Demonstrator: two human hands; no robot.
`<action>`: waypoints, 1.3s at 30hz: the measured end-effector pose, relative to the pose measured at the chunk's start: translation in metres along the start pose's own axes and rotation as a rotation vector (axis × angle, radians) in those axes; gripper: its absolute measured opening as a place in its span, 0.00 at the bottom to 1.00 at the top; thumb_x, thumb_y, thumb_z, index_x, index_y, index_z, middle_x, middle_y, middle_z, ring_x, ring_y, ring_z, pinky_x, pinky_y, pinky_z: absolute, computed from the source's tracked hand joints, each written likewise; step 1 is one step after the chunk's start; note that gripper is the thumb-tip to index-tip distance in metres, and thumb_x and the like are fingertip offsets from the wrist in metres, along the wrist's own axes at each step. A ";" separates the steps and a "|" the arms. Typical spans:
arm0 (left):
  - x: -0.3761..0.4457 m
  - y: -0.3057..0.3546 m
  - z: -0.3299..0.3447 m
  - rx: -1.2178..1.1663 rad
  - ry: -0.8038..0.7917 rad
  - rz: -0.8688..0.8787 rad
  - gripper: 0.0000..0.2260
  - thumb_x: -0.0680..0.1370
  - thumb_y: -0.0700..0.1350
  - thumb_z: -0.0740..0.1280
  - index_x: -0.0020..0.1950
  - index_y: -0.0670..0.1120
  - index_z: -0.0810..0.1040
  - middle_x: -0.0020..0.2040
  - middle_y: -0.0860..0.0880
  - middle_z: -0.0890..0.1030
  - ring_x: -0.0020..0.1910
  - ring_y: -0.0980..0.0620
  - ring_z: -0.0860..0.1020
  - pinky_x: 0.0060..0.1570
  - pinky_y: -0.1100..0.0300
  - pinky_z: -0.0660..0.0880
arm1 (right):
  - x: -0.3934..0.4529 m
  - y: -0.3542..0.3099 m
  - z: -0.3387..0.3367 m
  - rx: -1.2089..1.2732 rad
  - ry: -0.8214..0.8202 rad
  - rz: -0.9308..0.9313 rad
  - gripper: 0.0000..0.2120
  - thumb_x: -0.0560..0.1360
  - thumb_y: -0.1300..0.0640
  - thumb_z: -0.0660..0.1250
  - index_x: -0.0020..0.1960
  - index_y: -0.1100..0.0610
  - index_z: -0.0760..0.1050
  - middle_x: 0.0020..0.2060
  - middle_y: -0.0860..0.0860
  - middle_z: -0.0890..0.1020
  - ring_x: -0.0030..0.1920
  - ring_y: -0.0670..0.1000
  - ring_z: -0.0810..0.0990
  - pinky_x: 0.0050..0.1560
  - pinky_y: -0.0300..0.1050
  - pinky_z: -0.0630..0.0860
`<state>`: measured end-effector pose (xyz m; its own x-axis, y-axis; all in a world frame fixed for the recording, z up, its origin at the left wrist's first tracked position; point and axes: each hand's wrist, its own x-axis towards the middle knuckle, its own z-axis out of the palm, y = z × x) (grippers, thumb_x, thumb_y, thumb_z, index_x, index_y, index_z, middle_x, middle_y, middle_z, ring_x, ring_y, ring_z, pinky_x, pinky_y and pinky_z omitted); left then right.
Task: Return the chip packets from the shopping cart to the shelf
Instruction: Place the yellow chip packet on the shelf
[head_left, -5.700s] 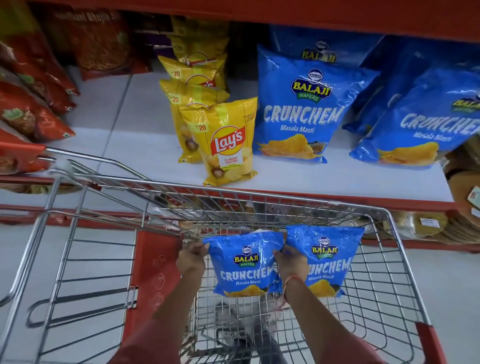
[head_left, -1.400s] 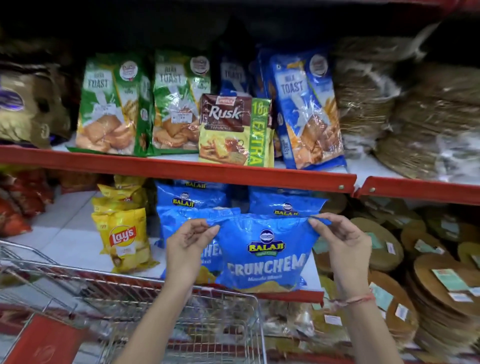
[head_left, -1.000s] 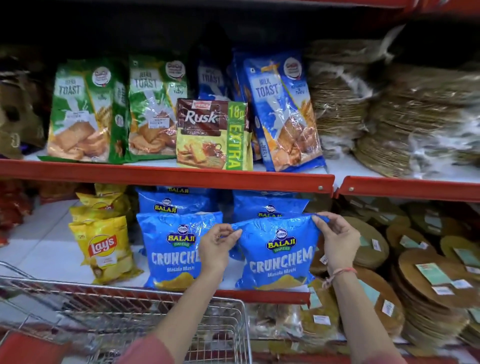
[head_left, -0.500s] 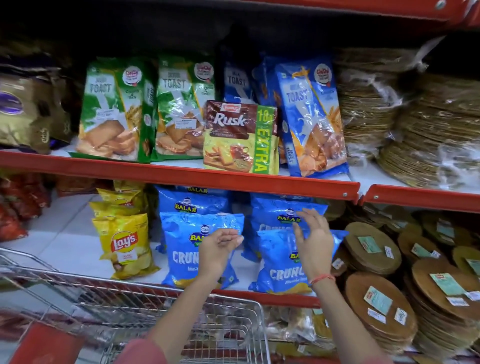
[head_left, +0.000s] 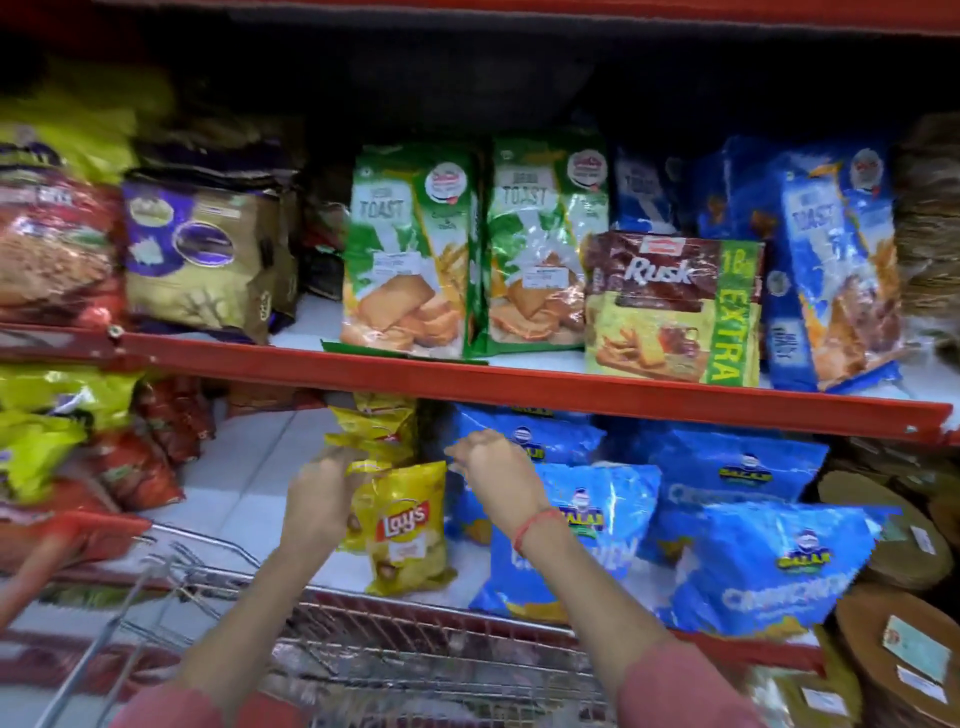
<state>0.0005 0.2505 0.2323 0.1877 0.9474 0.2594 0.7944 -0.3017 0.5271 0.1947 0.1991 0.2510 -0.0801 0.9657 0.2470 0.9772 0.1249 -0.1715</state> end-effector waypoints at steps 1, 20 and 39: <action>0.010 -0.012 -0.001 0.063 -0.084 -0.009 0.12 0.72 0.41 0.69 0.56 0.44 0.79 0.55 0.38 0.81 0.51 0.38 0.80 0.48 0.48 0.75 | 0.012 -0.009 0.005 -0.045 -0.085 0.009 0.13 0.76 0.61 0.61 0.60 0.59 0.75 0.54 0.60 0.80 0.57 0.61 0.76 0.53 0.54 0.77; 0.050 -0.079 -0.014 0.056 -0.284 0.019 0.08 0.72 0.36 0.68 0.48 0.45 0.81 0.44 0.42 0.85 0.50 0.41 0.81 0.51 0.49 0.78 | 0.045 -0.056 0.036 0.156 -0.338 0.269 0.20 0.72 0.53 0.70 0.63 0.55 0.74 0.59 0.63 0.78 0.60 0.64 0.75 0.62 0.55 0.73; 0.006 0.104 0.056 -0.370 -0.247 0.090 0.05 0.69 0.39 0.73 0.43 0.40 0.83 0.38 0.42 0.85 0.35 0.53 0.80 0.40 0.61 0.77 | -0.088 0.128 -0.055 0.021 -0.141 0.532 0.18 0.76 0.56 0.66 0.65 0.55 0.73 0.57 0.61 0.79 0.60 0.61 0.74 0.57 0.52 0.74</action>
<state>0.1170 0.2307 0.2436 0.4145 0.8993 0.1398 0.5169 -0.3591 0.7771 0.3374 0.1176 0.2600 0.3965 0.9180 -0.0090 0.8863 -0.3853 -0.2571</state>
